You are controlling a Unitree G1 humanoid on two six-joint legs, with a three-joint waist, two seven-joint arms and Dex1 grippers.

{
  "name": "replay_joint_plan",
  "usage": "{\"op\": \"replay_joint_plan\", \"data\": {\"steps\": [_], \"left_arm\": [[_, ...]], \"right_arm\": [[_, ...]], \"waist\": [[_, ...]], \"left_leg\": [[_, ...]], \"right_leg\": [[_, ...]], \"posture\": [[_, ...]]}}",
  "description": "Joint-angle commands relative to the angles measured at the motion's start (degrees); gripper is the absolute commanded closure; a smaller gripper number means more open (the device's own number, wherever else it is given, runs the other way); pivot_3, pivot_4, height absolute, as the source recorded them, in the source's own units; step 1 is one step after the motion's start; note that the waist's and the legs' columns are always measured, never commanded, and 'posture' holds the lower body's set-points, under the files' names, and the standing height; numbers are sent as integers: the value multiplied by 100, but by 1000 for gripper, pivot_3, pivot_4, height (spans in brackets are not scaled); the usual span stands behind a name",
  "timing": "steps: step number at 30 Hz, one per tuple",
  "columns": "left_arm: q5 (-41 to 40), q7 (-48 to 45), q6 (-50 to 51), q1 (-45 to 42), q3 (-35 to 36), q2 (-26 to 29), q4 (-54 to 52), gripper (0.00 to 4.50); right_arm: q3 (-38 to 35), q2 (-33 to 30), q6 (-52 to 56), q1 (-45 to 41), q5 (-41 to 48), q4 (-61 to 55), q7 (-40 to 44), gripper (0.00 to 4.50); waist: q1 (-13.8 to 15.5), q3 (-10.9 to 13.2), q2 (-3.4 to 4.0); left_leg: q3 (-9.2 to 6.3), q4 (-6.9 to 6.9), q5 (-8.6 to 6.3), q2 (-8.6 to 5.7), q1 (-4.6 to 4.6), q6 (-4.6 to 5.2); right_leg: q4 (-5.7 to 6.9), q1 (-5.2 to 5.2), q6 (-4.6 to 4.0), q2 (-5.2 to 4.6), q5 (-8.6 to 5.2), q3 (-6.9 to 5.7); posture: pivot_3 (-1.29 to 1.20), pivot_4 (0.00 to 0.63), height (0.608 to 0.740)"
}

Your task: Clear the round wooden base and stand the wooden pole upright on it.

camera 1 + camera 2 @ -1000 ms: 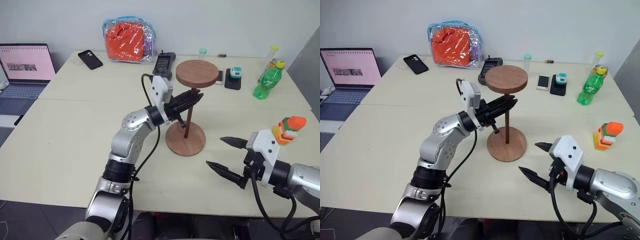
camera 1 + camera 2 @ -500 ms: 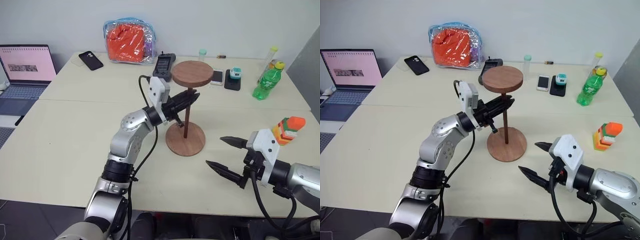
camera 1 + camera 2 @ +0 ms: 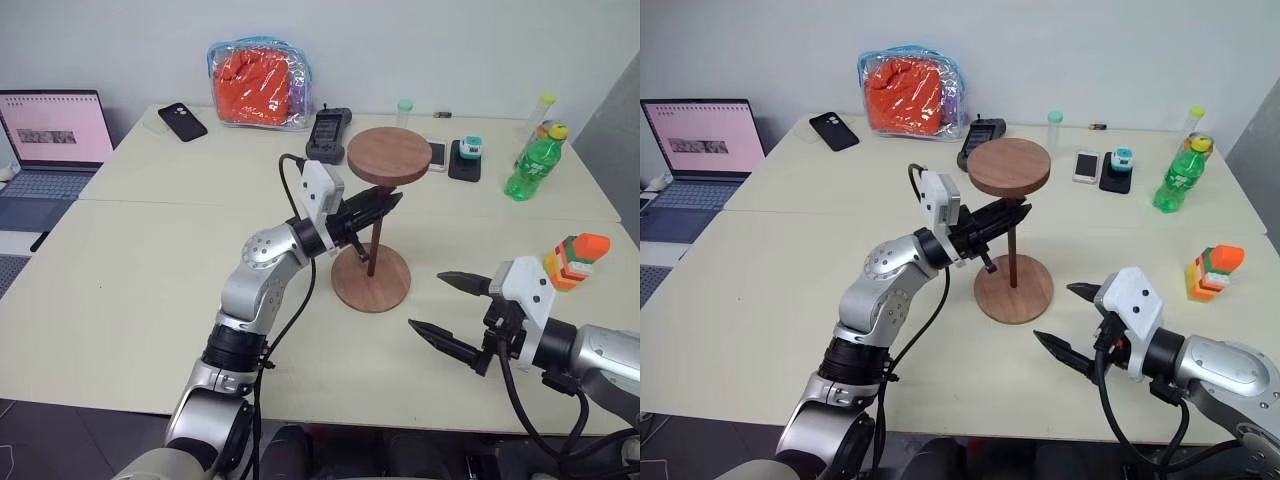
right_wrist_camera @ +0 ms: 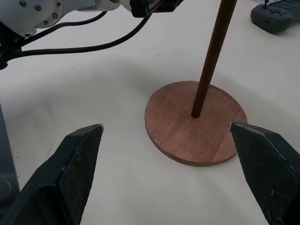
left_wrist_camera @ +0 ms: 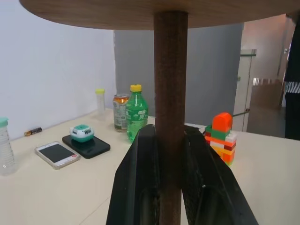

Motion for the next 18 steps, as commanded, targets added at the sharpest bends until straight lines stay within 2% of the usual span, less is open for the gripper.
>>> {"op": "replay_joint_plan", "data": {"steps": [1, 8, 17, 18], "left_arm": [[363, 69, 56, 146, -155, 148, 126, 4244], [414, 181, 129, 155, -84, 177, 347, 4244], [496, -24, -133, 245, -192, 343, 143, 4244], [470, -36, -102, 251, -196, 356, 125, 3894]], "right_arm": [[-60, 18, 59, 39, 106, -155, -168, 0], [-5, 1, 109, 65, 119, -161, -276, 0], [50, 5, 84, 41, 90, -152, -286, 0], [60, 4, 81, 38, 83, -146, -285, 0]], "waist": [[0, -1, 0], [0, -7, 0], [-8, -11, 2], [-8, -11, 2]], "left_leg": [[-1, -1, 0, 1, 1, 0], [0, -2, 0, 1, 10, 0], [2, -5, -1, 3, 16, 1], [2, -6, -1, 5, 16, 1]], "right_leg": [[-1, 1, 0, 0, 0, 0], [-5, 11, 0, 2, 0, 0], [-6, 15, 0, 7, 0, 2], [-6, 15, 0, 7, 0, 2]], "posture": [[0, 150, 740], [0, 150, 740], [0, 150, 740], [0, 150, 740]]}}
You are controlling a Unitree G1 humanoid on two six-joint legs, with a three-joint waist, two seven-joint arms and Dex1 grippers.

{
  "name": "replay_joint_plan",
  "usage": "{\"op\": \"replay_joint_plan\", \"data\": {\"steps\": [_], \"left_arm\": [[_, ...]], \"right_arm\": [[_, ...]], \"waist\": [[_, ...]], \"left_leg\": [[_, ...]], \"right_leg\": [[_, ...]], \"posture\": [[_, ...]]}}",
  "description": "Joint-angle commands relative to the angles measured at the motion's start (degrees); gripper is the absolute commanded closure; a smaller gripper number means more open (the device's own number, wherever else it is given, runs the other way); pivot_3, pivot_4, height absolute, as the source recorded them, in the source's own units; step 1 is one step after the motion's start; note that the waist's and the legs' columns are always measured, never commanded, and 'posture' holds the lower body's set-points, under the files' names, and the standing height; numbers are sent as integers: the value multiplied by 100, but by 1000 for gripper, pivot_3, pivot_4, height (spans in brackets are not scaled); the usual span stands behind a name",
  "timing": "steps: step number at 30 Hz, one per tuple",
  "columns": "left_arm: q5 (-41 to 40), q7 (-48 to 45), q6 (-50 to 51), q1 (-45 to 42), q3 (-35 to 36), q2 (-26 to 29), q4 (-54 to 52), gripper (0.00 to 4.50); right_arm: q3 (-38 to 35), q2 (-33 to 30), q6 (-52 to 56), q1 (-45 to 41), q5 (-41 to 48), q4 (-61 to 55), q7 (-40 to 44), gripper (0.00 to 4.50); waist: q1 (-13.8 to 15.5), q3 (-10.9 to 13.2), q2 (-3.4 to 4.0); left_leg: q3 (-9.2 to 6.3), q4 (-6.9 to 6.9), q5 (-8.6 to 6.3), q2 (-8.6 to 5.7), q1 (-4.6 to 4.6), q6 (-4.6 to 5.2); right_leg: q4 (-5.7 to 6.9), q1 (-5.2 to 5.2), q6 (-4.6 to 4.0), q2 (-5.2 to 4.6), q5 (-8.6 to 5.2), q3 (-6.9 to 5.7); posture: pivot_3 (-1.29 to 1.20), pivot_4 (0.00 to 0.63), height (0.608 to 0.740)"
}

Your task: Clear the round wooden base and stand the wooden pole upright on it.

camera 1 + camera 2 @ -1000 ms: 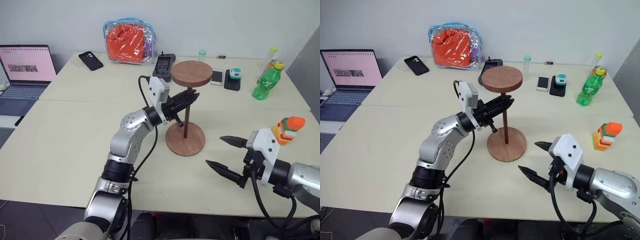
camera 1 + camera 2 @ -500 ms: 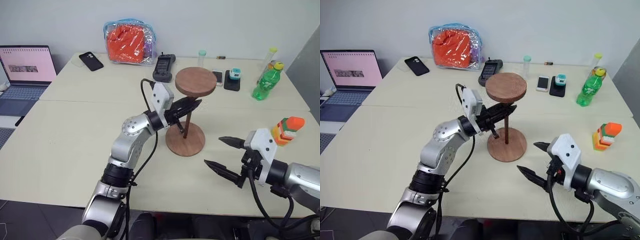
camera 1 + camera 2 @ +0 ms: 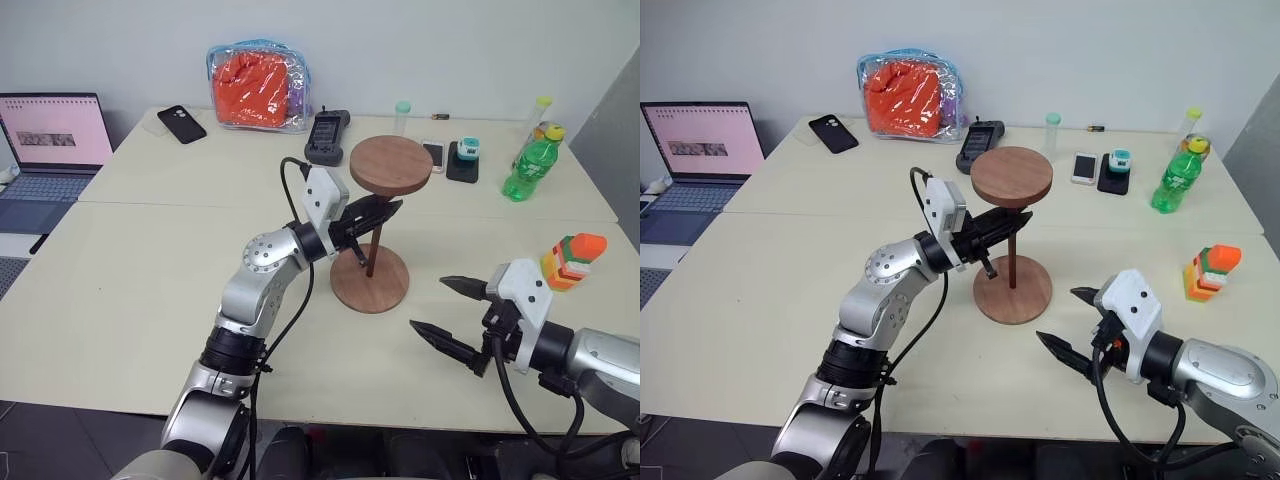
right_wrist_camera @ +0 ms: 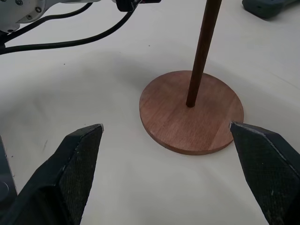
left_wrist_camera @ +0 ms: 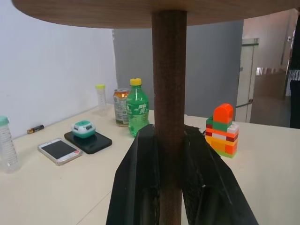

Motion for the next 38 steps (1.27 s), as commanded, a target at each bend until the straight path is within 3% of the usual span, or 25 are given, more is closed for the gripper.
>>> {"op": "replay_joint_plan", "data": {"steps": [1, 10, 18, 25, 29, 38], "left_arm": [[333, -94, 76, 195, -141, 273, 109, 3544], [442, -476, 14, 195, -342, 399, 12, 1935], [547, -1058, 91, 52, -369, 848, 57, 1935], [664, -2034, 128, -90, -279, 2153, -227, 1935], [459, -2283, 474, 253, 237, 3050, -512, 1935], [176, -1905, 833, 1418, 1655, 3886, -661, 1935]], "right_arm": [[-6, -3, -74, -28, -7, -138, -18, 0], [22, -5, -101, 1, -62, -112, 8, 0], [84, -5, -151, 43, -263, -65, 41, 0], [-195, -153, -310, 226, -468, 96, 372, 0], [-535, -308, -746, 501, -897, 311, 857, 0], [-1041, -352, -1707, 690, -1201, 967, 2008, 0]], "waist": [[0, 0, 0], [52, 0, 4], [37, 0, 4], [19, 2, 7], [1, 3, 10], [1, 5, 12]], "left_leg": [[-1, 0, 0, 1, 0, 0], [-10, -2, 0, -4, -42, -1], [-9, -6, 0, -5, -41, 0], [-10, -11, -1, -1, -38, 1], [-11, -17, -2, 1, -38, 3], [-12, -19, -6, 4, -38, 9]], "right_leg": [[0, 0, 0, 0, 0, 0], [-32, -18, 0, -7, 0, -8], [-34, -18, 0, -6, 0, -11], [-34, -19, -1, 0, 0, -15], [-45, -19, 0, -1, 0, -14], [-53, -18, 0, -4, 0, -13]], "posture": [[0, 150, 740], [0, 150, 740], [0, 150, 740], [0, 150, 740], [0, 150, 740], [0, 150, 740]]}}
